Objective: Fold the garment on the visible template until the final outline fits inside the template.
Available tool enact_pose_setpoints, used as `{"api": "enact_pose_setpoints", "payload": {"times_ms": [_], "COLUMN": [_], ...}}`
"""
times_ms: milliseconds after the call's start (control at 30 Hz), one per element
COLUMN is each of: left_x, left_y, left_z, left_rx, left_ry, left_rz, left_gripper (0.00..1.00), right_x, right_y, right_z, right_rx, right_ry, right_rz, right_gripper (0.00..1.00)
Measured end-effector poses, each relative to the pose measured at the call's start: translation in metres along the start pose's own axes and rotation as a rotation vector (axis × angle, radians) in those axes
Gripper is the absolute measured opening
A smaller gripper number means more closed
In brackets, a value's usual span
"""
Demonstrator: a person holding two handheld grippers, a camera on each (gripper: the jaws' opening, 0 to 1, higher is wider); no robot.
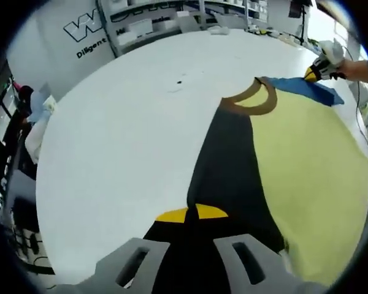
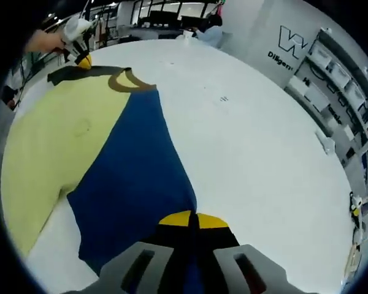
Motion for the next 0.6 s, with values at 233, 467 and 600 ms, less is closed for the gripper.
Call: {"api": "enact_pose_setpoints", "payload": {"times_ms": [233, 467, 600], "left_x": [0.018, 0.071, 0.093], "left_y": [0.009, 0.079, 0.131], "left_z": [0.027, 0.085, 0.115], "left_rx": [-0.056, -0.030, 0.011], "left_ry": [-0.076, -0.197, -0.247], "left_rz": [0.038, 0.171, 0.278], "left_gripper": [0.34, 0.32, 0.35], "right_x": [0.000, 0.012, 0.022], "right_y": [0.009, 0.028, 0.046], "right_z": [0.015, 0.043, 0.057], "right_rx": [-0.007, -0.046, -0.056], "right_ry": [0.013, 0.014, 0.017], "right_rz": [-0.043, -0.075, -0.091], "right_gripper": [0.06, 0.11, 0.13]}}
Point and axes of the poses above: the point that each gripper's makers call its tool centre point, and the gripper's own axes: z roughly backward along the fingers, x roughly to its left, y roughly out of its underside, the point moved 2 cm from there along z, roughly backward along the fingers, and after that the axes turned 2 degrees about z, right-handed, at the moved point
